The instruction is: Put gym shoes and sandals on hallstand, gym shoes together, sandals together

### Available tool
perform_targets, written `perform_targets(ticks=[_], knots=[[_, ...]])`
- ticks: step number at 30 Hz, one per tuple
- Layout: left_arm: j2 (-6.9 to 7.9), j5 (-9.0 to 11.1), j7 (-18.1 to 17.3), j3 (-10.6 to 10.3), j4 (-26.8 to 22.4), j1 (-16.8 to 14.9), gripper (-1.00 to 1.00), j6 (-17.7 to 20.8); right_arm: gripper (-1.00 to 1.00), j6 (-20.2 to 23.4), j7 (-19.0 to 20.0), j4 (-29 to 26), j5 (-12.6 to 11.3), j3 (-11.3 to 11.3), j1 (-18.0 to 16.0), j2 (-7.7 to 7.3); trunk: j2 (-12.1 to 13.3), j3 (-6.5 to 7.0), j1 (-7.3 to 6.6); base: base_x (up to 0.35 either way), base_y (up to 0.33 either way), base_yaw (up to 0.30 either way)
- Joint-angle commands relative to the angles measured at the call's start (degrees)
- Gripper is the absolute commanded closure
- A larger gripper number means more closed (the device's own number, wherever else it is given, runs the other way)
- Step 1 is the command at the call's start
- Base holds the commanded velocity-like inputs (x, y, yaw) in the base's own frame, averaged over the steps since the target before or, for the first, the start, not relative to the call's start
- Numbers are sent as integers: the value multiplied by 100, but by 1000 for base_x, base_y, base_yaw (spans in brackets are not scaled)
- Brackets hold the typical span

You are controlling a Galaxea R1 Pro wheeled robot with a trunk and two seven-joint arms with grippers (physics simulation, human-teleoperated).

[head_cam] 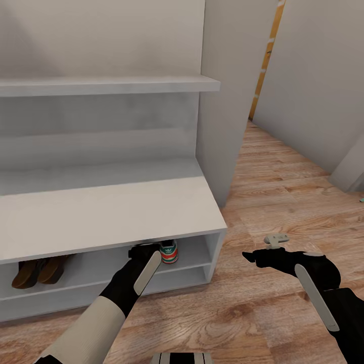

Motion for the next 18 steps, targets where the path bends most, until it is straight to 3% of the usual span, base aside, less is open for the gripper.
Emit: perform_targets(ticks=[1,2,18], knots=[[0,1,-6,1,0,1,100,0,-100,-1,0,0,0,0,0,0,0,0,0,0,0,0],[0,1,-5,-4,-1,2,-100,0,-100,-2,0,1,0,2,0,0,0,0,0,0,0,0],[0,9,-4,-9,-1,3,-100,7,-100,-5,0,0,0,9,0,0,0,0,0,0,0,0]])
